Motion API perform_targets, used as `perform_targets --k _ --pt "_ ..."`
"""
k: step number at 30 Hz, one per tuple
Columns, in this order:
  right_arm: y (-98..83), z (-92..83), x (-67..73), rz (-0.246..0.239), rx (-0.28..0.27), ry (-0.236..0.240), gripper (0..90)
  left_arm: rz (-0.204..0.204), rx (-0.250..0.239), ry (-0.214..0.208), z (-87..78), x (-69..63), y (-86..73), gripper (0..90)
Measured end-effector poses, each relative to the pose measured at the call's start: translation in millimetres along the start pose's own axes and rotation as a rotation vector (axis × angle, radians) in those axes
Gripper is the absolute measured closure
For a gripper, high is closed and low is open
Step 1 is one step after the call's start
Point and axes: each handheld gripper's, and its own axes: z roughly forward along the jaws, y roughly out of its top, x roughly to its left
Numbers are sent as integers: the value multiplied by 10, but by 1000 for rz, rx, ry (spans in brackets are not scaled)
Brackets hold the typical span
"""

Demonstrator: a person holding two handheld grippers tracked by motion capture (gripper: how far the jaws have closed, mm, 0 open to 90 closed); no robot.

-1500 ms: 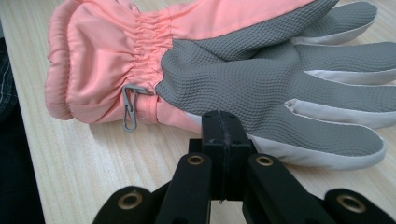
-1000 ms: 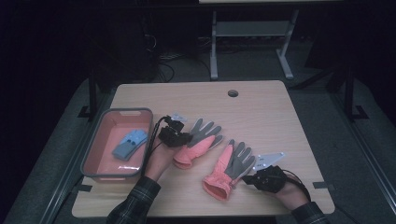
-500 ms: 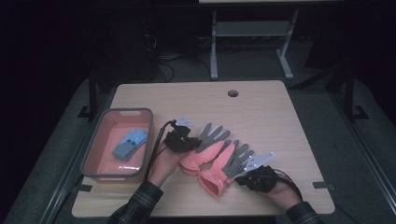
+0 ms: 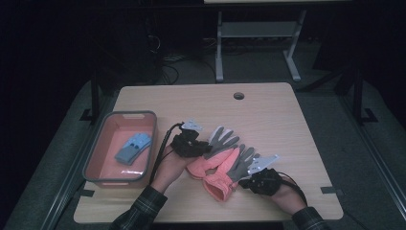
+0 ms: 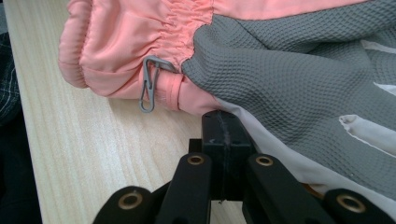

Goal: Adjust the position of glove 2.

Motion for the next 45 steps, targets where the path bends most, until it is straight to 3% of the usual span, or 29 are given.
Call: perform_targets --k 9,11,15,20,24,27,31,36,40,42,45 --pt "1 0 0 0 -1 -3 900 44 10 -67 7 -27 6 778" --pt "-3 -11 -4 3 -2 -6 900 72 16 -55 8 -46 5 803" --pt "7 -77 -30 5 -27 -8 900 82 21 -59 20 -65 0 807" --pt "17 -79 -47 15 -27 -12 900 76 -7 -143 50 -85 -6 763" --pt "23 -38 -37 13 -19 -16 900 74 -13 -176 69 -108 -4 760" --pt "48 -3 -45 5 -27 -16 900 71 -3 -255 129 -132 -5 767" --pt "115 76 -11 -4 -18 -10 900 102 61 -206 262 -210 -38 784" --pt "97 88 -2 -14 -13 -14 900 102 35 -206 236 -196 -35 779" --pt "85 60 -14 -7 -19 -15 900 103 -11 -168 93 -135 8 674" --pt "80 56 -15 -11 -21 -17 900 92 -32 -129 24 -78 19 637" --pt "71 51 -12 -9 -17 -14 900 51 -21 -103 -23 63 5 528"
